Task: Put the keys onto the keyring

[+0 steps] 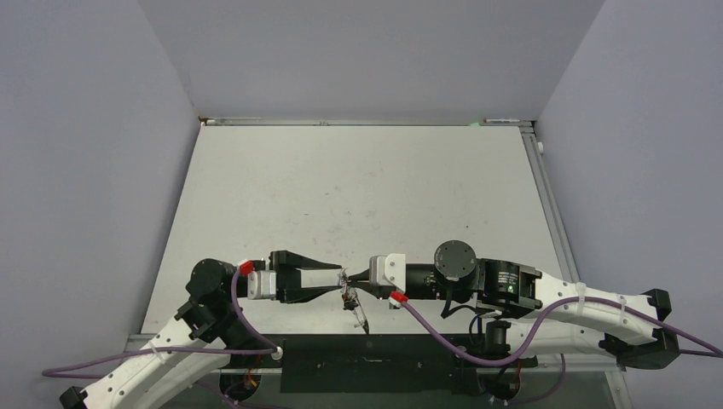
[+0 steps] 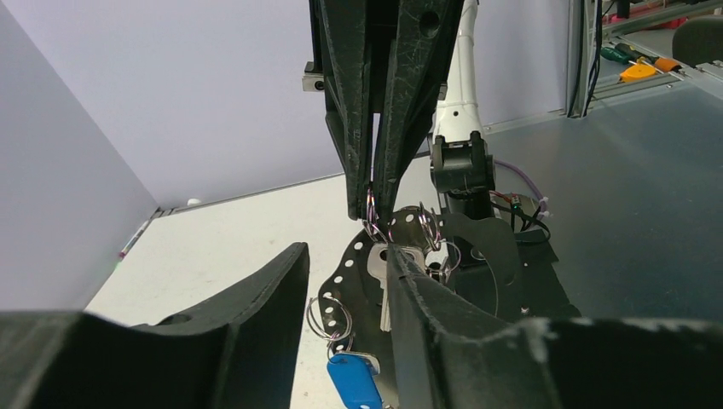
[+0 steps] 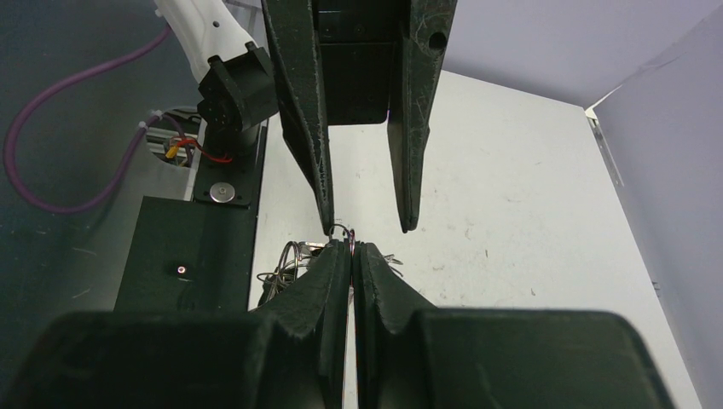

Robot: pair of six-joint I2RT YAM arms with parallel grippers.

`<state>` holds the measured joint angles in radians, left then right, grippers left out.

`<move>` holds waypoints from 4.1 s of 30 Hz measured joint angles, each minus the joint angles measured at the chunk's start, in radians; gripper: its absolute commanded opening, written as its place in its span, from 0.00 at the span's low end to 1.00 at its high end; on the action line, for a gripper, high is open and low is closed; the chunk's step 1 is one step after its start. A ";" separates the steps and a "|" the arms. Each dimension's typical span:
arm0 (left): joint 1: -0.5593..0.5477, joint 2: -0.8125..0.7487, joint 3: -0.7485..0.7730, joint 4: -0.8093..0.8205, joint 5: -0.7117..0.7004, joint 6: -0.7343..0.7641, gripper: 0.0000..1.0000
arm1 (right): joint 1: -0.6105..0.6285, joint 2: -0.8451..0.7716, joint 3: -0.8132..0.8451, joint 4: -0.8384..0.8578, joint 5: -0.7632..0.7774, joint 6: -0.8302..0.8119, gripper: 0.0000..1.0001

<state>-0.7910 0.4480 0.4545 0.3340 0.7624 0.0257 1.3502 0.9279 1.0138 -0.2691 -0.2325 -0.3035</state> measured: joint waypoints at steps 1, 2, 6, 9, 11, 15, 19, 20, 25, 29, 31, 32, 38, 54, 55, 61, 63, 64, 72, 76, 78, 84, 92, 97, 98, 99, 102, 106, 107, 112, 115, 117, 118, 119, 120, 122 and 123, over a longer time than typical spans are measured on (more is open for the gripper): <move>0.000 0.001 -0.002 0.002 0.004 -0.003 0.40 | 0.000 0.000 0.000 0.000 0.000 0.000 0.05; 0.000 0.001 -0.003 0.005 0.009 -0.005 0.40 | 0.000 0.000 0.000 0.000 0.000 0.000 0.05; 0.000 0.001 -0.007 0.012 0.019 -0.011 0.39 | 0.000 0.000 0.000 0.000 0.007 -0.004 0.05; 0.000 0.001 -0.007 0.017 0.021 -0.014 0.33 | 0.000 -0.001 0.000 0.000 0.008 -0.004 0.05; 0.000 0.001 -0.007 0.019 0.023 -0.015 0.28 | 0.000 0.000 0.000 0.000 0.008 -0.004 0.05; 0.000 0.006 -0.007 0.024 0.024 -0.016 0.22 | 0.000 0.000 0.000 0.001 0.007 -0.008 0.05; 0.000 0.019 -0.007 0.023 0.024 -0.016 0.18 | 0.000 0.011 0.002 0.003 0.006 -0.015 0.05; 0.000 0.021 -0.007 0.023 0.024 -0.016 0.17 | 0.000 0.017 0.003 0.003 0.006 -0.018 0.05; 0.000 0.021 -0.007 0.023 0.026 -0.019 0.00 | 0.000 0.029 0.003 0.007 0.009 -0.027 0.05; 0.000 0.022 -0.007 0.023 0.027 -0.020 0.00 | 0.000 0.029 0.003 0.010 0.011 -0.028 0.05; 0.000 0.022 -0.007 0.025 0.027 -0.020 0.15 | 0.000 0.029 0.003 0.012 0.011 -0.028 0.05; 0.000 0.022 -0.007 0.027 0.027 -0.019 0.23 | 0.000 0.028 0.003 0.014 0.011 -0.028 0.05; 0.000 0.021 -0.007 0.029 0.018 -0.019 0.27 | 0.000 0.027 0.003 0.032 0.007 -0.028 0.05; 0.000 0.017 -0.007 0.029 0.001 -0.018 0.22 | 0.000 0.021 0.003 0.028 0.008 -0.030 0.05; 0.000 0.017 -0.007 0.029 0.000 -0.017 0.23 | 0.000 0.020 0.003 0.028 0.008 -0.030 0.05; 0.000 0.018 -0.007 0.028 -0.005 -0.019 0.12 | 0.000 0.012 0.014 0.027 0.008 -0.030 0.05; 0.000 0.018 -0.007 0.028 -0.007 -0.019 0.10 | 0.000 0.008 0.014 0.024 0.008 -0.030 0.05; 0.000 0.018 -0.007 0.028 -0.007 -0.018 0.10 | 0.000 0.007 0.014 0.024 0.008 -0.030 0.05; 0.000 0.019 -0.007 0.028 -0.007 -0.018 0.10 | 0.000 0.007 0.014 0.025 0.008 -0.030 0.05; 0.000 0.019 -0.007 0.028 -0.007 -0.018 0.11 | 0.000 0.007 0.014 0.024 0.008 -0.030 0.05; 0.000 0.019 -0.007 0.028 -0.007 -0.018 0.08 | 0.000 0.007 0.014 0.024 0.008 -0.030 0.05; 0.000 0.019 -0.007 0.026 -0.008 -0.016 0.00 | 0.000 0.007 0.014 0.025 0.008 -0.029 0.05; 0.000 0.020 -0.007 0.029 -0.023 -0.013 0.00 | 0.000 0.007 0.008 0.051 0.045 -0.024 0.05; 0.001 0.020 -0.007 0.024 -0.038 -0.010 0.00 | 0.002 0.006 -0.025 0.119 0.084 -0.002 0.05; 0.001 0.020 -0.007 0.024 -0.041 -0.010 0.00 | 0.002 0.006 -0.029 0.128 0.090 0.002 0.05; 0.001 0.020 -0.007 0.024 -0.044 -0.009 0.00 | 0.002 0.006 -0.032 0.136 0.095 0.005 0.05; 0.001 0.020 -0.007 0.026 -0.050 -0.004 0.00 | 0.005 0.006 -0.039 0.159 0.108 0.020 0.05; 0.001 0.020 -0.007 0.022 -0.057 0.005 0.00 | 0.005 0.006 -0.054 0.195 0.138 0.049 0.05; 0.001 0.020 -0.007 0.022 -0.059 0.006 0.00 | 0.005 0.006 -0.055 0.203 0.147 0.056 0.05; 0.000 0.020 -0.007 0.021 -0.068 0.013 0.00 | 0.006 0.011 -0.055 0.220 0.191 0.092 0.05; 0.000 0.021 -0.007 0.013 -0.075 0.013 0.00 | 0.006 0.030 -0.055 0.238 0.224 0.110 0.05; 0.000 0.021 -0.007 0.002 -0.079 0.015 0.00 | 0.006 0.040 -0.055 0.244 0.239 0.115 0.05; 0.000 0.020 -0.007 -0.002 -0.083 0.016 0.00 | 0.006 0.044 -0.055 0.246 0.246 0.118 0.05; 0.000 0.020 -0.007 -0.006 -0.089 0.018 0.00 | 0.006 0.047 -0.055 0.247 0.253 0.120 0.05; 0.000 0.020 -0.007 -0.011 -0.095 0.021 0.00 | 0.006 0.049 -0.055 0.246 0.258 0.122 0.05; 0.000 0.019 -0.007 -0.021 -0.107 0.025 0.00 | 0.006 0.050 -0.055 0.244 0.268 0.127 0.05; 0.000 0.018 -0.007 -0.026 -0.113 0.031 0.00 | 0.006 0.050 -0.054 0.240 0.272 0.130 0.05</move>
<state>-0.7910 0.4656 0.4477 0.3084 0.6498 0.0563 1.3563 0.9783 0.9600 -0.0288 0.0399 -0.1730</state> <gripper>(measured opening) 0.007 0.059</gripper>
